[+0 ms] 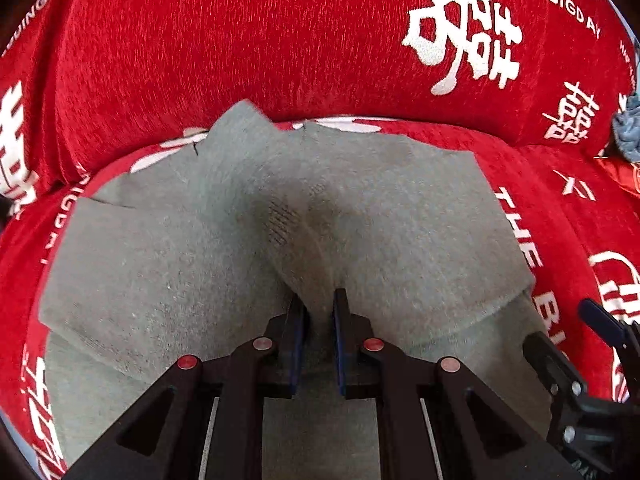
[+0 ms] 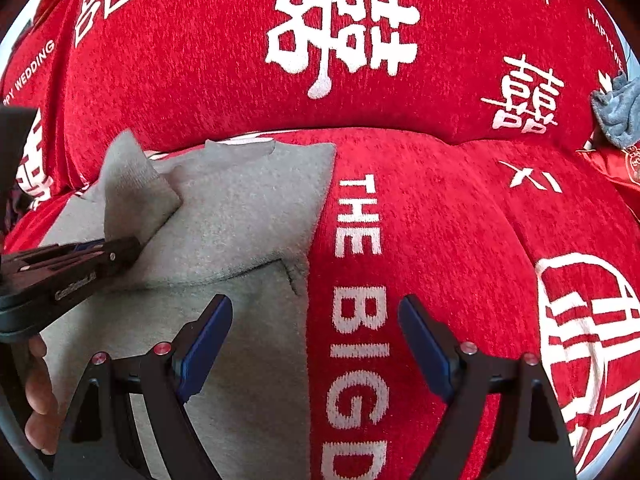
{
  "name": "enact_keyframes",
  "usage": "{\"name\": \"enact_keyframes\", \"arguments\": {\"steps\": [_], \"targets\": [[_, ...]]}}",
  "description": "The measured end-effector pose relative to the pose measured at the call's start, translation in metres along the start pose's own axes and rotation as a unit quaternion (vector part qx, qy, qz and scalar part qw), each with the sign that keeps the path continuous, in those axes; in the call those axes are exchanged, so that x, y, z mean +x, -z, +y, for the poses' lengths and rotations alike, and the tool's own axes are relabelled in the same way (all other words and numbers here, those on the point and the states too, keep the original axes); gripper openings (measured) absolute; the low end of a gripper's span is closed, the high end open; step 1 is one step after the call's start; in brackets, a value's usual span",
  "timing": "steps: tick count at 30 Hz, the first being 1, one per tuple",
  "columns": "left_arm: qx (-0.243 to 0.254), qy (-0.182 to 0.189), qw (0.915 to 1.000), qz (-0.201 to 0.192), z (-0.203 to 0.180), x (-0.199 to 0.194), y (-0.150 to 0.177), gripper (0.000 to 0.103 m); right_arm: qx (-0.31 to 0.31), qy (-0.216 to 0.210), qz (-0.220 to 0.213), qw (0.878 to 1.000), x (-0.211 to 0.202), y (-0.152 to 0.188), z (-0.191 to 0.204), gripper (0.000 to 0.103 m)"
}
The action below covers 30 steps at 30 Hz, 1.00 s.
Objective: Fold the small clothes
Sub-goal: 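Lay the sleeve flat on the sweater body and open the left gripper, then withdraw the left gripper and hover both grippers over the folded sweater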
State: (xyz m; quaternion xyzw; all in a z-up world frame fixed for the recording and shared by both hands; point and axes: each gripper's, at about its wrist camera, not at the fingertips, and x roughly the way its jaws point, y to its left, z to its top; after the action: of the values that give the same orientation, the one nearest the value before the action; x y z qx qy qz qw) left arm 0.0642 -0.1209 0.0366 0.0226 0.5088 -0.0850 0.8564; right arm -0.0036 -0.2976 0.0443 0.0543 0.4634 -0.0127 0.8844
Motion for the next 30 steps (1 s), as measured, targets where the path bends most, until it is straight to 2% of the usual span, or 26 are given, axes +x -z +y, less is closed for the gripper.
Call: {"name": "enact_keyframes", "arguments": {"steps": [5,7,9,10,12,13,14,15,16,18,19,22,24,28,30], "targets": [[-0.041,0.06,0.9973,0.01,0.02,0.006,-0.002,0.013,-0.005,0.0,-0.001,1.0,-0.001,-0.001,0.005,0.088],[-0.039,0.088,0.9952,-0.018,0.024,0.002,0.0,0.013,-0.008,0.0,-0.002,1.0,-0.002,-0.001,0.006,0.088],[-0.04,0.086,0.9942,-0.051,0.027,-0.003,0.006,0.012,-0.008,0.002,-0.001,1.0,-0.002,0.0,0.007,0.088],[-0.05,0.101,0.9916,-0.064,0.031,-0.006,0.009,0.012,-0.008,0.002,-0.001,1.0,-0.002,0.0,0.007,0.088],[-0.07,0.125,0.9865,-0.08,0.039,-0.016,0.012,0.013,-0.007,0.002,-0.001,1.0,-0.003,0.0,0.008,0.088],[-0.067,0.117,0.988,-0.076,0.039,-0.017,0.011,0.018,-0.008,0.002,-0.001,1.0,-0.004,0.0,0.008,0.088],[-0.056,0.093,0.9924,-0.058,0.036,-0.017,0.01,0.056,-0.009,0.003,-0.002,1.0,-0.004,0.0,0.008,0.088],[-0.043,0.061,0.9967,-0.03,0.033,-0.014,0.009,0.083,-0.01,0.003,-0.002,1.0,-0.004,0.0,0.009,0.088],[-0.036,0.041,0.9981,-0.028,0.033,-0.016,0.008,0.103,-0.01,0.003,-0.002,1.0,-0.005,0.0,0.009,0.088],[-0.033,0.029,0.995,-0.089,0.035,-0.034,0.015,0.103,-0.009,0.001,-0.006,1.0,-0.007,-0.001,0.012,0.088],[-0.026,0.033,0.9936,-0.104,0.035,-0.042,0.016,0.103,-0.009,-0.001,-0.007,1.0,-0.007,-0.001,0.013,0.088],[-0.014,0.081,0.9929,-0.087,0.036,-0.05,0.017,0.103,-0.016,-0.006,-0.008,1.0,-0.008,-0.004,0.021,0.088],[-0.008,0.099,0.9916,-0.082,0.041,-0.057,0.018,0.103,-0.026,-0.012,-0.012,1.0,-0.009,-0.008,0.031,0.088],[-0.022,0.107,0.9897,-0.093,0.067,-0.072,0.025,0.103,-0.059,-0.036,-0.024,0.997,-0.006,-0.023,0.066,0.088],[-0.032,0.085,0.9913,-0.096,0.086,-0.074,0.029,0.103,-0.085,-0.044,-0.028,0.995,0.002,-0.034,0.092,0.088]]}}
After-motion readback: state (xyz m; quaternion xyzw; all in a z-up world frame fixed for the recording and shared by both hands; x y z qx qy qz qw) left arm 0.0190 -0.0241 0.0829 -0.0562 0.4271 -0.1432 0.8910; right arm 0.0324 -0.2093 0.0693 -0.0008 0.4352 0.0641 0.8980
